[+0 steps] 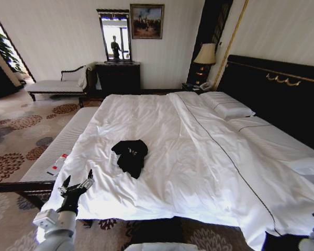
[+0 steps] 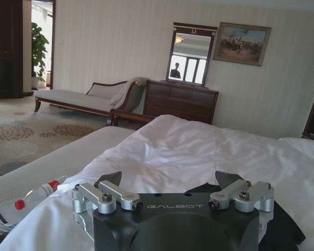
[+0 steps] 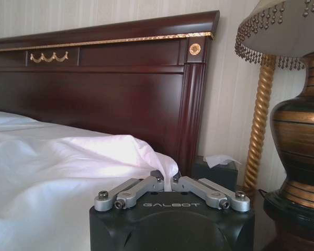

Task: Fold the clothes on the bed.

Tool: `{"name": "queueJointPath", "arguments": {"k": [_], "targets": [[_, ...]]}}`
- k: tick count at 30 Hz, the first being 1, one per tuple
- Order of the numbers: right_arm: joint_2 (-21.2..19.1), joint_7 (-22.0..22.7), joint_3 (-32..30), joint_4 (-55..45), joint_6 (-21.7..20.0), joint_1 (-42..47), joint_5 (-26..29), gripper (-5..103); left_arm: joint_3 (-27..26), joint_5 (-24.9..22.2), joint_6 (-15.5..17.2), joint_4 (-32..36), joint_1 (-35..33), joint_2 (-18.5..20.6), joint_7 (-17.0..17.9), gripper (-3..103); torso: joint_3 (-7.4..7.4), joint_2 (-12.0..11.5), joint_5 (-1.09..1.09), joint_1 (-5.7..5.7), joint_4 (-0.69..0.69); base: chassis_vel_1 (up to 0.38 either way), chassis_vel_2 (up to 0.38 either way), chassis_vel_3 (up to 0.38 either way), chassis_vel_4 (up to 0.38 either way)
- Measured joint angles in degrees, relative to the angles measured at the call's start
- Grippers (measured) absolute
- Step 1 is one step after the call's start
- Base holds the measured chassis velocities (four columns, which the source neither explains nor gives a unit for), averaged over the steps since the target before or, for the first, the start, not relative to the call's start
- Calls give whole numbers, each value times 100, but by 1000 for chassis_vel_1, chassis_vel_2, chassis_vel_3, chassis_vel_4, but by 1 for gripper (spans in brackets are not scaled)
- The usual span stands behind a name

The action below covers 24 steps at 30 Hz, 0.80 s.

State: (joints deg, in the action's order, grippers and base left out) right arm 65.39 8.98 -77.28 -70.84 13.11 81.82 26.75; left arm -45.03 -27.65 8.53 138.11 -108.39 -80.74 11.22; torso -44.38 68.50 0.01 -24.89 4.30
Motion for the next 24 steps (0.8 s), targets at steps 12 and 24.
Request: {"name": "queueJointPath", "arguments": {"k": [12, 24], "targets": [[-259, -54, -89, 1272, 288, -138, -133, 1, 39, 47, -2, 32, -9, 3, -2, 100, 0, 0, 1, -1, -3, 0, 0, 0, 0], [-216, -44, 2, 1249, 386, -151, -72, 12, 88, 101, 2, 43, -3, -1, 6, 100, -1, 1, -6, 1, 26, -5, -4, -3, -3]]}}
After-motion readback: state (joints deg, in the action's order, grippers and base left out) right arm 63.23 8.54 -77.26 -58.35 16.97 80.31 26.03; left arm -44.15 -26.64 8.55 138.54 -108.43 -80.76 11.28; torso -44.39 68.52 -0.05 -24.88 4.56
